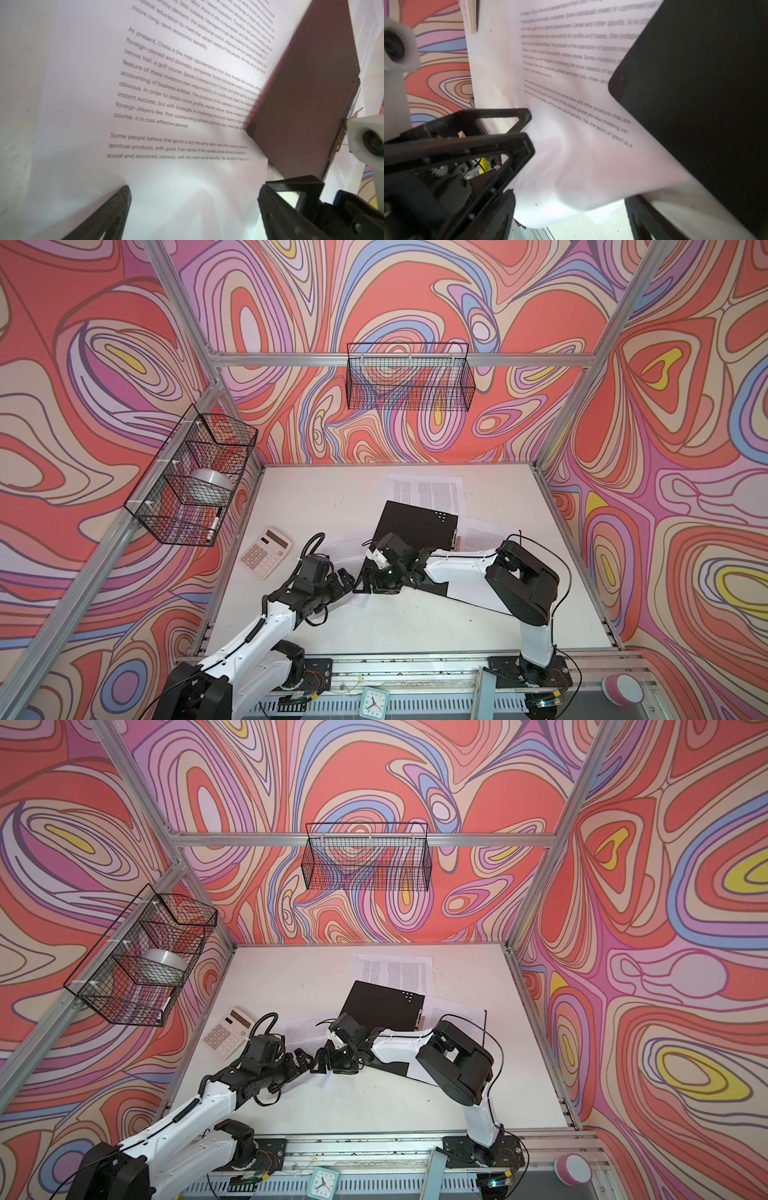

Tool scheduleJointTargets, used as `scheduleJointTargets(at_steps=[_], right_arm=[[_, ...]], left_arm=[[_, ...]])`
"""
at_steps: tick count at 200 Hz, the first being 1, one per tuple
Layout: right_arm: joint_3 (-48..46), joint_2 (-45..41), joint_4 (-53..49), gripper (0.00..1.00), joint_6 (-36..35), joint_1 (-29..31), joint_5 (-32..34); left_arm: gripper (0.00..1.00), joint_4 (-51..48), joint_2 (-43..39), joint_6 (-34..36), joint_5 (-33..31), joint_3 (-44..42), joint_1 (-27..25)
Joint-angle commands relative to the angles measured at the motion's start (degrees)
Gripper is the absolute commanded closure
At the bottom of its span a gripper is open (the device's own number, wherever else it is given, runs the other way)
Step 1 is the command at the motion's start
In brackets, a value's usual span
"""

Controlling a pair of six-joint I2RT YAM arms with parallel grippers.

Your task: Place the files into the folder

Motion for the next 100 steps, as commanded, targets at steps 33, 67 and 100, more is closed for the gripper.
scheduleJointTargets(at_steps=[33,67,100], right_arm=[[2.22,9.33,-3.94,0.12,-0.37,-1.10,1.48],[4.56,10.95,-4.19,0.12,-1.23,-1.26,1.21],[7.91,13.81,-5.32,0.12,-2.66,-1.46,0.30]], left_arm=[[0.03,-19.62,-6.67,-6.52,-11.27,-3.40,0.35],[0.03,-20.45,-6.19,-7.88,-12.44,-3.02,0.42],[0.02,-19.88,-4.95,-8.00,-13.32,-2.51,0.56]])
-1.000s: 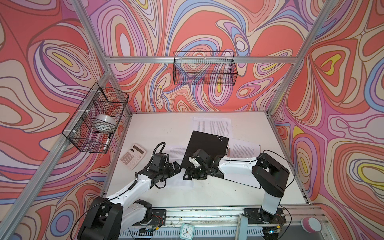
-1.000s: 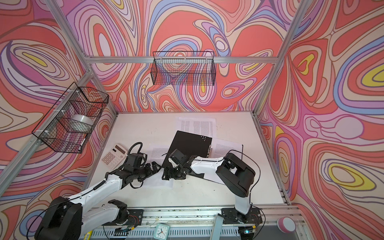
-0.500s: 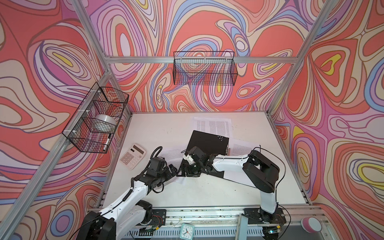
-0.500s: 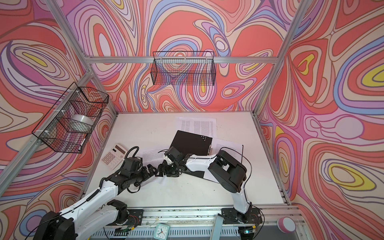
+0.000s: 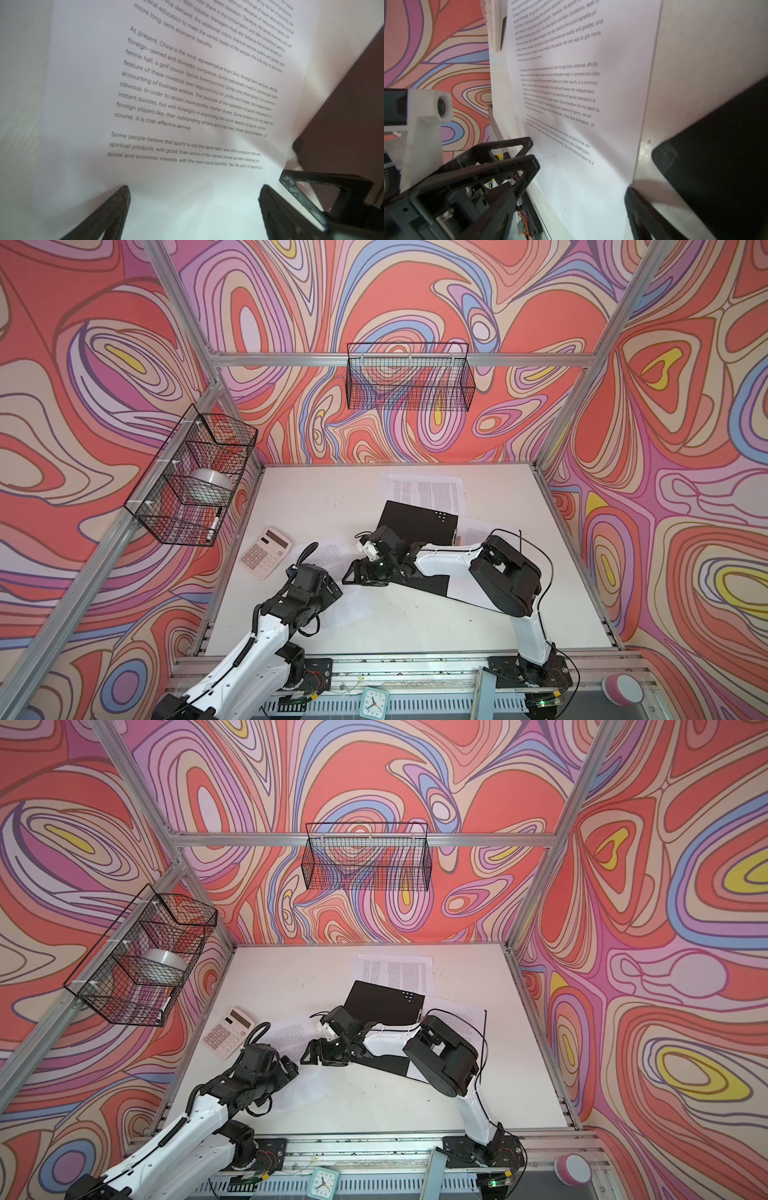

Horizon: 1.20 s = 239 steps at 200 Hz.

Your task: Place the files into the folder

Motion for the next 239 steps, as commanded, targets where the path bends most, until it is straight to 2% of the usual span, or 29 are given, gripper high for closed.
scheduleJointTargets(at_steps=[1,38,73,104,127,175,210,239], right_arm=[[-0.26,6.58,-8.26,0.12,-2.10,-0.40,3.79],[2.48,8.53,-9.54,0.12,-2.70,-0.41,3.96],[4.50,10.06,-6.84,0.10,-3.24,-0.55,-0.37],[5.41,11.07,0.65,0.09,-1.22,-2.37,-5.44],[9.94,13.76,-1.45,0.08,-2.67,-2.97,-6.91],[9.26,15.62,10.05,0.08,5.59,-3.53,-12.93],[13.77,17.96,11.29,0.08,6.12,-4.48,-15.35],[13.88,17.35,13.94,0.08,7.98,-4.89,-16.35]], left_arm=[[0.02,-8.84,2.25,-2.12,-2.81,-1.62,0.45],[0.02,-7.61,4.50,-1.44,-2.88,-1.05,0.41],[0.02,-6.71,5.83,-0.89,-2.76,-0.80,0.42],[0.03,-6.83,5.58,-0.17,-2.49,-0.79,0.43],[0.03,-6.70,5.49,0.06,-2.13,-0.88,0.45],[0.03,-5.64,5.79,0.63,-2.04,-1.06,0.41],[0.03,-3.88,5.96,1.21,-0.77,-0.83,0.42],[0.04,-1.52,7.55,4.95,1.80,0.63,0.46]])
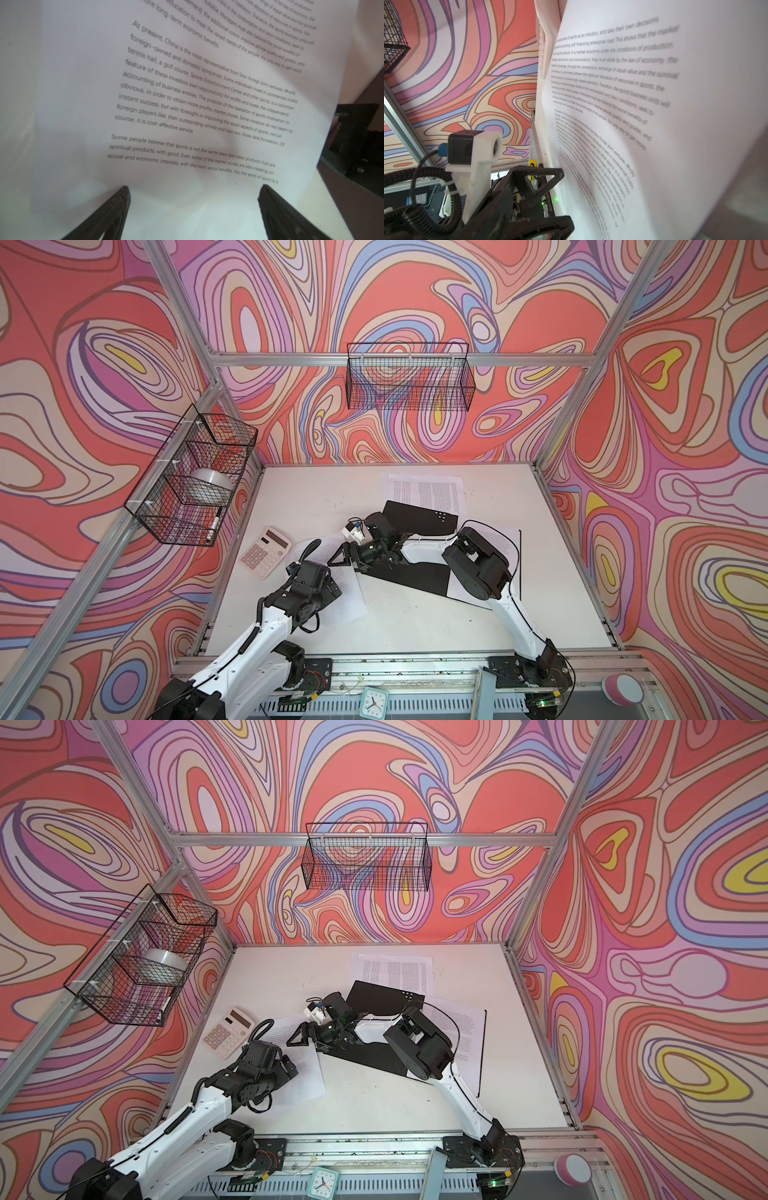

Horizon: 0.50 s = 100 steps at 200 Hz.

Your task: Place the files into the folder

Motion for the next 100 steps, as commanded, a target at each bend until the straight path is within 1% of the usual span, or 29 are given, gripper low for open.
scheduleJointTargets(at_steps=[1,19,32,47,55,62,86,100], right_arm=[[-0.54,2.18,-0.14,0.08,2.36,-0.65,-0.10],[-1.87,0.99,1.39,0.10,3.49,-1.70,-0.17],[-2.34,0.12,-0.74,0.13,2.13,-2.41,0.83],[-1.08,-0.20,-6.99,0.20,-1.80,-2.79,2.72],[-0.75,-0.30,-8.69,0.23,-3.18,-2.88,3.41],[-0.75,-0.29,-8.97,0.27,-3.51,-2.88,3.52],[-0.48,0.07,-8.59,0.44,-3.64,-2.90,3.80],[0.16,0.52,-8.23,0.49,-3.53,-2.88,3.53]], left_arm=[[0.04,-1.34,2.70,2.46,3.75,-1.30,0.41],[0.04,1.20,4.45,3.76,5.78,-1.00,0.36],[0.05,3.27,5.78,4.24,7.60,-1.02,0.32],[0.04,4.71,6.70,4.33,8.44,-1.23,0.17],[0.04,4.88,6.81,4.33,8.47,-1.22,0.15],[0.04,5.06,6.78,4.46,8.49,-1.24,0.11],[0.05,5.63,5.65,4.76,8.80,-1.31,0.07],[0.05,5.41,5.14,4.91,8.74,-1.24,0.03]])
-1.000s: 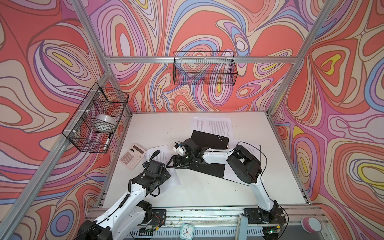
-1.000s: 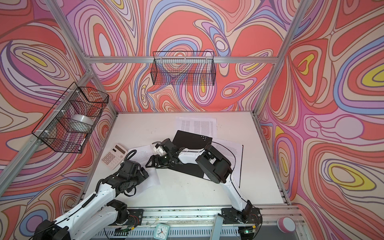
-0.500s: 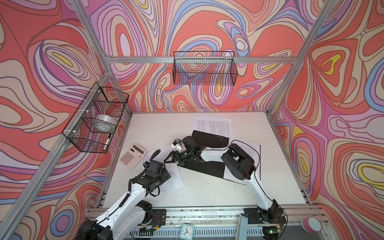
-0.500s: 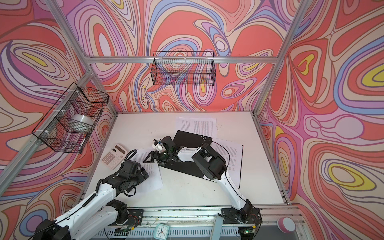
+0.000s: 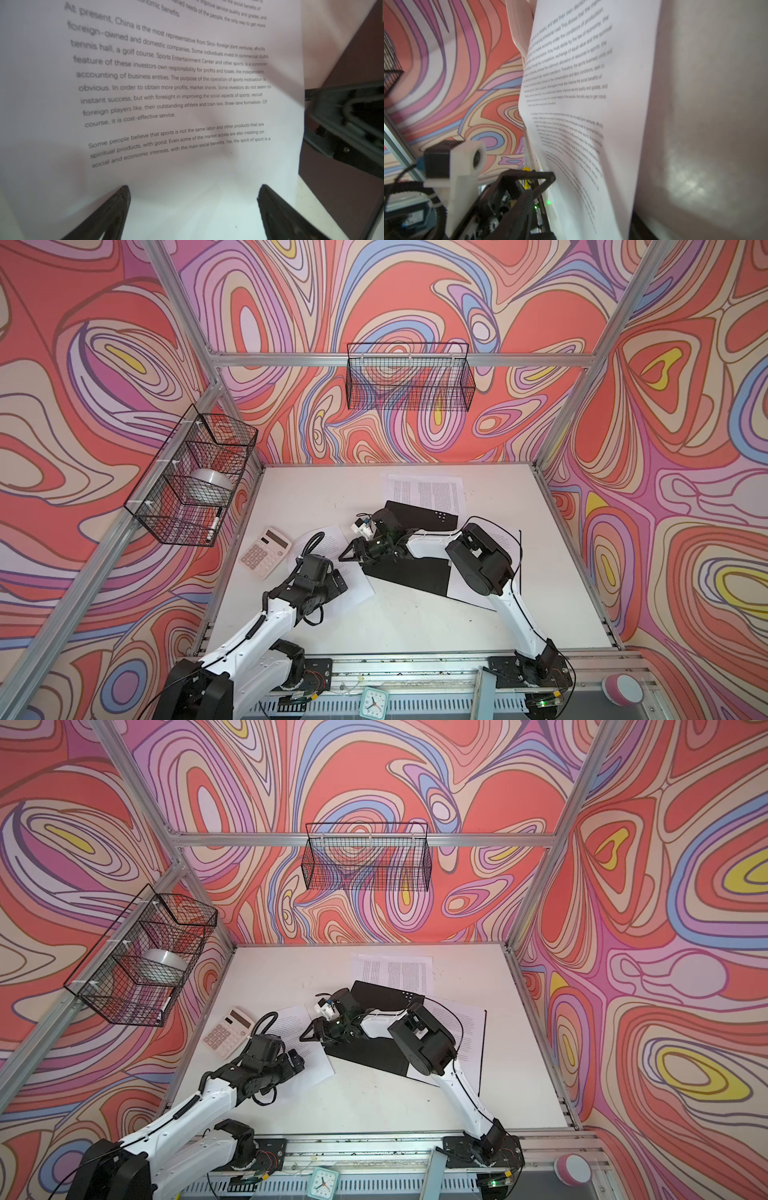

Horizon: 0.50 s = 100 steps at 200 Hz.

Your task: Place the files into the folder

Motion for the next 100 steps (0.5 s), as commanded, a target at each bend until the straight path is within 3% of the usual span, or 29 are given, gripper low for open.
scheduleJointTargets(at_steps=[1,51,85,100], right_arm=[[0.61,0.61,-3.75,0.49,-1.50,0.16,2.27],[1.47,1.01,-2.67,0.71,-1.14,0.14,1.54],[1.89,-0.55,-3.14,1.00,-1.02,-0.49,1.49],[0.90,-2.57,-3.24,1.00,-1.10,-1.02,1.88]], left_arm=[[0.05,-2.45,0.33,-0.10,3.81,-2.30,0.02],[0.04,-3.98,-0.67,0.99,3.71,-1.61,0.02],[0.03,-7.82,-3.03,3.61,4.74,1.35,0.03],[0.02,-9.95,-4.77,5.06,5.38,3.28,-0.02]])
